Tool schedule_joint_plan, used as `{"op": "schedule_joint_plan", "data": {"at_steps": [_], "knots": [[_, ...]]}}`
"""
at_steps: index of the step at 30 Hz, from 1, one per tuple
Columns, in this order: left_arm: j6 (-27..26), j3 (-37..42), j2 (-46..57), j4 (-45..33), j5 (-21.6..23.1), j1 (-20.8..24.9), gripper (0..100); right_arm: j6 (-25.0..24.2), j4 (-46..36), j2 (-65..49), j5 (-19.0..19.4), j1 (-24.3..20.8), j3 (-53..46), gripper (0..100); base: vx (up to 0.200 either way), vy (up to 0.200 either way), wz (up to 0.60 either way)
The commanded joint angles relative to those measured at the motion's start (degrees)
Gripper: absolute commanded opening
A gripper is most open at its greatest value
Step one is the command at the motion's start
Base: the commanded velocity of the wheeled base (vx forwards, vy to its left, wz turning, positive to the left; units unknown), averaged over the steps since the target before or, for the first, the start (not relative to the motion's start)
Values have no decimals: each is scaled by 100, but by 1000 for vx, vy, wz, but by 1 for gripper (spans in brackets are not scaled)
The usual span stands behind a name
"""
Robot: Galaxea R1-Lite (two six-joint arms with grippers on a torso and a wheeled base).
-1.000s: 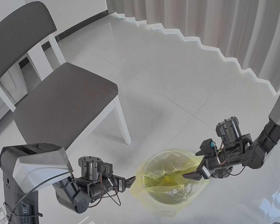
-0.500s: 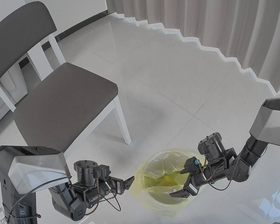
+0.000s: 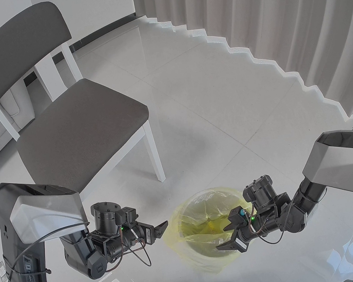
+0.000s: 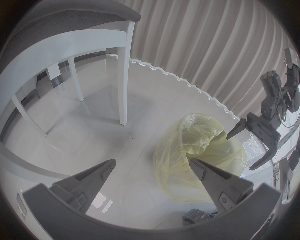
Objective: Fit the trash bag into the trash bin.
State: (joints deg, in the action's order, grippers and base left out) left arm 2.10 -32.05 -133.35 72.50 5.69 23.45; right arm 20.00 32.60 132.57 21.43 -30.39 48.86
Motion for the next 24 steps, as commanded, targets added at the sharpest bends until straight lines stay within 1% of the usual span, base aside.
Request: {"op": "schedule_joint_plan", "data": {"at_steps": [1, 2, 5, 9, 24], "knots": [[1, 67, -77, 28, 2, -8, 100, 3, 27, -65, -7, -160, -245, 0, 0, 0, 0], [1, 67, -112, 36, 2, -8, 100, 12, 36, -162, -16, -213, -430, 0, 0, 0, 0], [-8, 76, -165, 98, 2, -8, 100, 30, 71, -162, -25, -310, -588, 0, 0, 0, 0], [-8, 67, -393, 432, -7, 36, 100, 30, 124, -126, -43, -459, -843, 0, 0, 0, 0], [-8, 14, -472, 476, 2, 72, 100, 12, 177, 287, -43, -468, -773, 0, 0, 0, 0]]}}
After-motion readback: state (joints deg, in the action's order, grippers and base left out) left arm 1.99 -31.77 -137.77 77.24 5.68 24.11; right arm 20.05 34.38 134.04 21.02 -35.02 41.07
